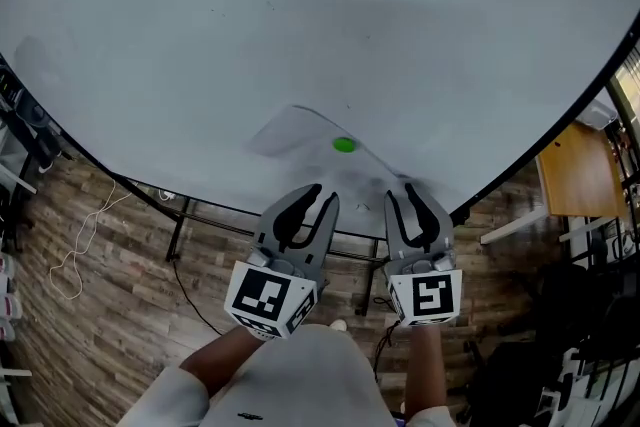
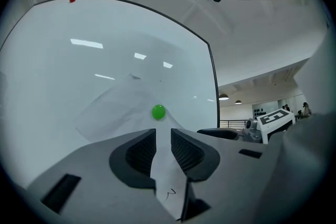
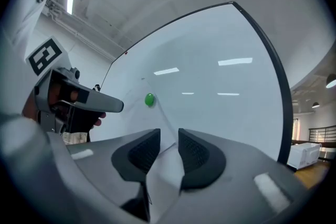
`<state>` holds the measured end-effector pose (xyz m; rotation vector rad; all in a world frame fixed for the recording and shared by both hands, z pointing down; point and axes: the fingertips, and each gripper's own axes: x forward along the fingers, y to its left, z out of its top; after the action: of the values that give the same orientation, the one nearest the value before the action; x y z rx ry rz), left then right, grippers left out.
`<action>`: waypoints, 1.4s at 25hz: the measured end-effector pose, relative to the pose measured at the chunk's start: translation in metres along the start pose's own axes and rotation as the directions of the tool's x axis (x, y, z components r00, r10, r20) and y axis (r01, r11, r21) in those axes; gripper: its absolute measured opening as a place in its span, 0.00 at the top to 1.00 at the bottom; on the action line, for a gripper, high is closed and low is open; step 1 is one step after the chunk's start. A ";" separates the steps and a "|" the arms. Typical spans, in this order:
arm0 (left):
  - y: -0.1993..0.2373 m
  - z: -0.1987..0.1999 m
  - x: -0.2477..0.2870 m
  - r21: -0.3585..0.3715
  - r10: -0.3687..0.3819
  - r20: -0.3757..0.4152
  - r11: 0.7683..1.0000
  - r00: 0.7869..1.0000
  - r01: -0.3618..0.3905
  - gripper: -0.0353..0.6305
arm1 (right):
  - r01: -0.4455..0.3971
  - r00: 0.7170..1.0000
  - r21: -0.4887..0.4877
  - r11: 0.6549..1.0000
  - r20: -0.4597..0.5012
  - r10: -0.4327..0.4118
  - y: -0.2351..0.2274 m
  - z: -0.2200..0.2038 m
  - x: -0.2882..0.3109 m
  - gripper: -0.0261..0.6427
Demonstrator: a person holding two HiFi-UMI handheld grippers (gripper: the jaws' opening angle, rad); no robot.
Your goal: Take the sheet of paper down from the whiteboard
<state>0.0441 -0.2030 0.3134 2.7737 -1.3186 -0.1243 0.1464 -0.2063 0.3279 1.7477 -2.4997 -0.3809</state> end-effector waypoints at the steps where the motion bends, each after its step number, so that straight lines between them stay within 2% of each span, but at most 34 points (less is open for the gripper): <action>1: 0.001 0.001 0.001 0.000 0.006 0.003 1.000 1.000 -0.006 0.84 | -0.008 1.000 -0.006 1.000 -0.006 0.008 -0.002 -0.001 0.004 0.81; 9: 0.007 0.012 0.007 0.019 0.043 0.016 0.999 0.999 -0.043 0.84 | -0.071 0.996 -0.038 0.997 -0.054 0.069 0.000 -0.002 0.023 0.81; 11: 0.009 0.012 0.008 0.020 0.049 0.014 0.999 0.999 -0.049 0.84 | -0.069 0.996 -0.045 0.997 -0.063 0.066 0.001 -0.002 0.026 0.85; 13: 0.011 0.013 0.011 0.025 0.053 0.016 0.998 0.998 -0.054 0.83 | -0.059 0.997 -0.044 0.997 -0.061 0.056 -0.001 -0.002 0.028 0.94; 21: 0.004 0.030 0.028 0.099 0.049 0.034 0.994 0.998 -0.052 0.74 | -0.052 0.998 -0.025 0.998 -0.038 0.051 -0.006 -0.003 0.025 0.94; 24: 0.004 0.031 0.036 0.102 0.056 0.027 0.993 0.998 -0.058 0.73 | -0.056 0.998 -0.016 0.998 -0.034 0.056 -0.004 0.000 0.024 0.94; 32: 0.009 0.035 0.049 0.075 0.127 0.048 0.989 0.991 -0.130 0.71 | -0.050 0.998 -0.020 0.999 -0.025 0.050 -0.001 0.001 0.019 0.94; 35: 0.012 0.036 0.054 0.084 0.178 0.050 0.980 0.983 -0.182 0.71 | -0.051 0.999 -0.016 0.999 -0.018 0.051 0.000 0.003 0.020 0.94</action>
<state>0.0651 -0.2538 0.2768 2.7182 -1.6162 -0.1174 0.1393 -0.2242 0.3231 1.6702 -2.5156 -0.3798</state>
